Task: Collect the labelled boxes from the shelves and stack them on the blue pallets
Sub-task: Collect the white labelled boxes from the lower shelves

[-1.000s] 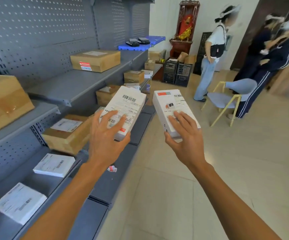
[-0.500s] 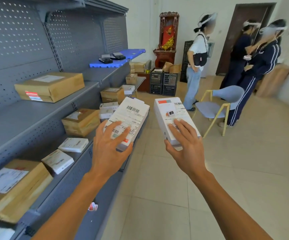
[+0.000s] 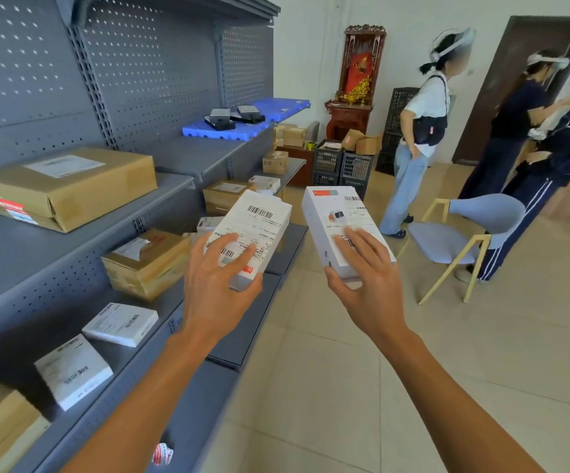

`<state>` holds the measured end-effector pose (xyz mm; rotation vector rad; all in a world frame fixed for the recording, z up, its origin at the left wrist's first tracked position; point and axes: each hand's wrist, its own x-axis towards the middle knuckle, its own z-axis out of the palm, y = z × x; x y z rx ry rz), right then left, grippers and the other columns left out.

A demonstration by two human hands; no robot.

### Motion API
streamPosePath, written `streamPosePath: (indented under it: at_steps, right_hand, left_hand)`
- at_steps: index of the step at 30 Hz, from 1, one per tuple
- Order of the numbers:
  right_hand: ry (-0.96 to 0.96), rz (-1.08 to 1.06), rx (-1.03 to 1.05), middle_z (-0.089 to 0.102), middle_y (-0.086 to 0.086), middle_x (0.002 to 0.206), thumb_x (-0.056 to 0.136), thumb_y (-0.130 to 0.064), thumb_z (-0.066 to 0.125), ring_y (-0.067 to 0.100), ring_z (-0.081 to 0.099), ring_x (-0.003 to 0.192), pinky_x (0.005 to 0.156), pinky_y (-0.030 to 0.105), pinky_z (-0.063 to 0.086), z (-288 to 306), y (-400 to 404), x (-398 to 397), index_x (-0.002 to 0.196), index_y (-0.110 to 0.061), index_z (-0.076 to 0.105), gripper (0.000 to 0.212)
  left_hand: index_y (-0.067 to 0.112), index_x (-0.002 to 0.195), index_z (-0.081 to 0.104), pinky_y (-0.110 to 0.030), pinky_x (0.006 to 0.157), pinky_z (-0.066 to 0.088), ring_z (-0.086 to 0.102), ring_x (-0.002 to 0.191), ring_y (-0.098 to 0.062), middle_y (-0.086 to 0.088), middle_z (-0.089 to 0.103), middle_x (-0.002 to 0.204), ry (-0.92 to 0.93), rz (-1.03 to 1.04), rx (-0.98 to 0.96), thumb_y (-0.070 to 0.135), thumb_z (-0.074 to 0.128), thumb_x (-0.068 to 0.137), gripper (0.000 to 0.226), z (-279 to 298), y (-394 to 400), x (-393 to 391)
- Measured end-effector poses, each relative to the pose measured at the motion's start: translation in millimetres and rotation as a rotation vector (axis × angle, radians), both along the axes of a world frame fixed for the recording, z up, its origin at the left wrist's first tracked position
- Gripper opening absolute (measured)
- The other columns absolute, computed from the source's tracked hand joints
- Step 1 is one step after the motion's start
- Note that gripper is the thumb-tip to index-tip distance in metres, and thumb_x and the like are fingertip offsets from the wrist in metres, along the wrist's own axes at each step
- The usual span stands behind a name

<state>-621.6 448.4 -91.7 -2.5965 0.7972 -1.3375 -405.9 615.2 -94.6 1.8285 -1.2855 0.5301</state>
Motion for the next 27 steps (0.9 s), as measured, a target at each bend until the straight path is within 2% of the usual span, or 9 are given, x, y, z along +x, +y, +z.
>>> streamPosePath:
  at_steps: [4,10,15,20,27]
  right_hand:
    - [-0.023,-0.006,0.028,0.046,-0.004,0.152,0.09,-0.041,0.068,0.018,0.037,0.143,0.1,0.059,0.046,3.3,-50.9,45.1,0.142,-0.024,0.054,0.057]
    - [-0.034,-0.067,-0.015,0.049,-0.003,0.15,0.09,-0.04,0.068,0.019,0.038,0.142,0.099,0.06,0.045,19.6,-127.4,89.2,0.14,-0.023,0.055,0.054]
    - [0.006,-0.122,-0.027,0.048,-0.003,0.151,0.091,-0.041,0.067,0.019,0.037,0.143,0.099,0.058,0.045,16.7,-194.2,97.9,0.14,-0.022,0.055,0.054]
    - [-0.011,-0.202,-0.025,0.05,-0.001,0.149,0.089,-0.038,0.071,0.019,0.039,0.142,0.101,0.054,0.046,6.5,-278.7,99.2,0.138,-0.02,0.057,0.054]
    - [-0.03,-0.245,-0.007,0.049,-0.003,0.15,0.09,-0.04,0.069,0.018,0.038,0.143,0.102,0.051,0.044,6.3,-411.4,105.9,0.138,-0.02,0.058,0.054]
  left_hand:
    - [0.022,0.124,0.071,-0.057,0.091,0.052,0.038,0.136,-0.034,-0.003,0.052,0.143,-0.002,-0.011,0.01,0.034,0.083,0.08,0.047,1.2,-59.2,45.3]
    - [0.021,0.125,0.07,-0.056,0.094,0.054,0.037,0.138,-0.032,-0.005,0.051,0.144,0.027,-0.067,0.01,0.033,0.086,0.077,0.052,16.1,-148.0,89.0]
    - [0.022,0.129,0.067,-0.057,0.097,0.052,0.039,0.137,-0.034,-0.001,0.045,0.145,0.037,-0.174,-0.01,0.027,0.089,0.074,0.059,15.6,-224.8,110.5]
    - [0.02,0.129,0.068,-0.052,0.098,0.049,0.038,0.137,-0.035,-0.007,0.051,0.145,0.013,-0.21,0.027,0.028,0.087,0.076,0.056,7.8,-320.2,122.4]
    - [0.022,0.128,0.068,-0.062,0.099,0.046,0.039,0.135,-0.038,-0.005,0.052,0.142,-0.028,-0.196,0.037,0.028,0.086,0.078,0.054,15.3,-454.6,129.7]
